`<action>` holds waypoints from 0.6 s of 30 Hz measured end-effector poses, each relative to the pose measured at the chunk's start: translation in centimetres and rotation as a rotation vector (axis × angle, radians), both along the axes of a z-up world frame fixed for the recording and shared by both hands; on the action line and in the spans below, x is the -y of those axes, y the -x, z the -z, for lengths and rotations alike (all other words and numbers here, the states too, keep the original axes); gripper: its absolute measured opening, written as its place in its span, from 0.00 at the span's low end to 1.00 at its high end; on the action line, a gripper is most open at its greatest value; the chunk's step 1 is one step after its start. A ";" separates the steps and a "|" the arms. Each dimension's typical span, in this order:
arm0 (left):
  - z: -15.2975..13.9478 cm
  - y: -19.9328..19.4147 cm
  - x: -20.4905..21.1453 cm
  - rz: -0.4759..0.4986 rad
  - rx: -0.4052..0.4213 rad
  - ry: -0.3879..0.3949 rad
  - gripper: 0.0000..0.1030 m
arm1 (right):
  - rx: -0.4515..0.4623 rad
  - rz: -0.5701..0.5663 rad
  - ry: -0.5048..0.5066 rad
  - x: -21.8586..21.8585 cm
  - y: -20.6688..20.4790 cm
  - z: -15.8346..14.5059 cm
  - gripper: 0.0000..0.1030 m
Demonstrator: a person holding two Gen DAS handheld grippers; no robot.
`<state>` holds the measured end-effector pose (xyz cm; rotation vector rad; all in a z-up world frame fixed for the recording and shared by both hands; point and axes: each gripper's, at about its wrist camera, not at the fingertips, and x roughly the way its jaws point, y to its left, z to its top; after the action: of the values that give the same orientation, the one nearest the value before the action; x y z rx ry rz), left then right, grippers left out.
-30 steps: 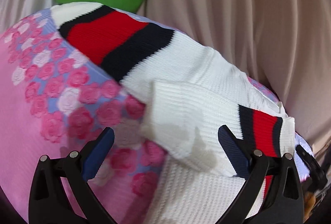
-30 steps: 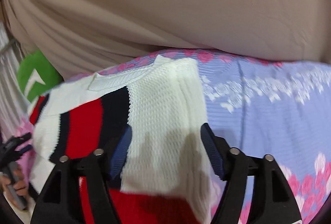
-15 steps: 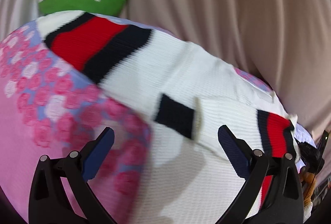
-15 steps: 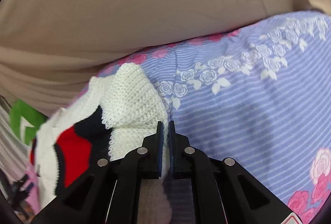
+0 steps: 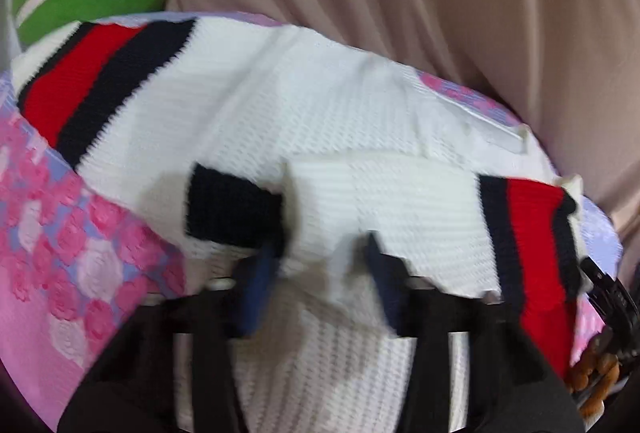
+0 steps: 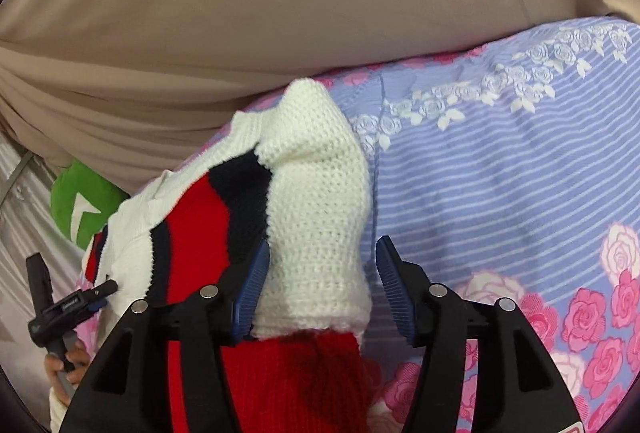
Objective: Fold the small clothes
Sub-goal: 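Fold the held sleeve across the sweater body with the right gripper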
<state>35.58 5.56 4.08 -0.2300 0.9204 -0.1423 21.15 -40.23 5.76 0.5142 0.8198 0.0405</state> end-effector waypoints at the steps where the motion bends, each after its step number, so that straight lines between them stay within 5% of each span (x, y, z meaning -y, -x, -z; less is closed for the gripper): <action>1: -0.6 -0.3 -0.4 -0.005 0.013 0.013 0.06 | -0.010 -0.020 0.011 -0.5 -0.4 0.2 0.33; 2: -1.7 -0.5 -1.2 -0.001 0.032 0.055 0.06 | -0.010 -0.040 0.022 -1.0 -0.7 0.0 0.19; 6: -7.2 1.3 -2.9 -0.045 0.231 0.064 0.00 | 0.229 -0.056 -0.003 -1.9 1.9 -4.6 0.16; 8: -8.3 1.9 -3.7 -0.056 0.287 0.070 0.00 | 0.236 -0.052 0.012 -1.7 2.0 -4.6 0.16; 11: -4.7 -0.3 -3.7 -0.085 0.184 -0.002 0.00 | -0.059 -0.029 0.111 -1.6 -1.2 1.2 0.21; 12: -2.1 -1.2 -3.6 -0.082 0.106 -0.030 0.00 | -0.029 -0.025 0.078 -1.1 -0.7 0.2 0.23; 14: 1.2 -1.3 -4.3 -0.060 0.003 0.071 0.00 | -0.012 -0.011 0.077 -0.7 0.3 -2.2 0.27; 16: 1.5 0.0 -5.0 -0.038 0.029 0.156 0.03 | 0.019 -0.004 0.133 -0.8 1.5 -4.2 0.31; 17: 1.3 0.8 -5.1 -0.019 0.043 0.175 0.09 | 0.031 -0.005 0.155 -0.8 2.1 -5.1 0.37; 18: 1.1 1.3 -5.2 -0.005 0.051 0.185 0.26 | 0.040 -0.004 0.154 -0.6 2.5 -5.6 0.42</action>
<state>34.27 10.72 2.97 -0.3979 0.8563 -0.2285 18.68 -39.60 11.41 0.3650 0.7782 -0.0086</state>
